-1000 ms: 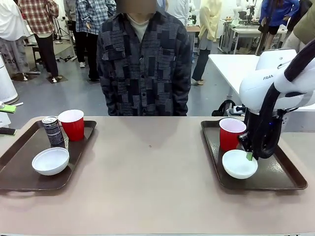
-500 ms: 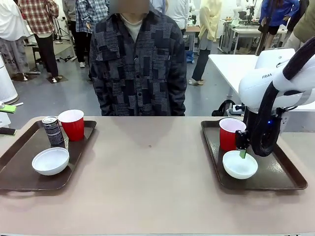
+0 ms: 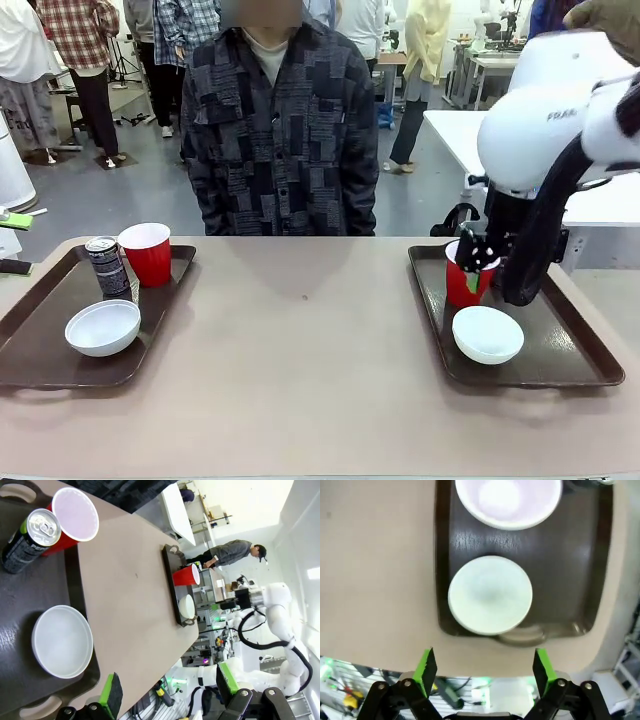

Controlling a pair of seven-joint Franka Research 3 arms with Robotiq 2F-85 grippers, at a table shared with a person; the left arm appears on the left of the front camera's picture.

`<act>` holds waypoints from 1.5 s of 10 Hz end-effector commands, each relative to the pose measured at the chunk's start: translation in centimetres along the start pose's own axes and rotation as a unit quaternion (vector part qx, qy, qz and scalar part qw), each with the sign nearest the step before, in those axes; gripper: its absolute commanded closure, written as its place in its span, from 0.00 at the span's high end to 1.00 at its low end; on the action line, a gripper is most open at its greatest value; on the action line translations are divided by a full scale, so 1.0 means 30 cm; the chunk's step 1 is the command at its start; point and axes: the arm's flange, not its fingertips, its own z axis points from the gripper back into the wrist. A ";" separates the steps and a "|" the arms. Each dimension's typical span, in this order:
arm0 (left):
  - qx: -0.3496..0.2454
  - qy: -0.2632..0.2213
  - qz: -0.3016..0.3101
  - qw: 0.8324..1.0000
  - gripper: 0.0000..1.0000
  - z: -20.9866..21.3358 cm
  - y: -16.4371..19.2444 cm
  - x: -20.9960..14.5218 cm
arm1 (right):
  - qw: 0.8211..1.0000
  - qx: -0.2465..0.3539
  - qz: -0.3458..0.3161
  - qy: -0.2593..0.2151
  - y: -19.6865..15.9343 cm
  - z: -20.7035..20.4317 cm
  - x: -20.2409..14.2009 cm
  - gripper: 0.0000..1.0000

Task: Prepare tableware on both trays.
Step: Pick up a Picnic Bowl from the table and place it on a Handle tray.

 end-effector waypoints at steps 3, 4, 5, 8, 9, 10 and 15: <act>-0.009 -0.003 -0.005 1.000 1.00 -0.003 -0.002 0.001 | 1.000 0.000 0.000 0.000 0.000 0.000 0.000 1.00; -0.009 -0.003 -0.005 1.000 1.00 -0.003 -0.002 0.001 | 1.000 0.000 0.000 0.000 0.000 0.000 0.000 1.00; -0.009 -0.003 -0.005 1.000 1.00 -0.003 -0.002 0.001 | 1.000 0.000 0.000 0.000 0.000 0.000 0.000 1.00; -0.009 -0.003 -0.005 1.000 1.00 -0.003 -0.002 0.001 | 1.000 0.000 0.000 0.000 0.000 0.000 0.000 1.00; -0.009 -0.003 -0.005 1.000 1.00 -0.003 -0.002 0.001 | 1.000 0.000 0.000 0.000 0.000 0.000 0.000 1.00; -0.009 -0.003 -0.005 1.000 1.00 -0.003 -0.002 0.001 | 1.000 0.000 0.000 0.000 0.000 0.000 0.000 1.00; -0.009 -0.003 -0.005 1.000 1.00 -0.003 -0.002 0.001 | 0.951 0.309 0.011 0.026 -0.182 -0.001 -0.057 1.00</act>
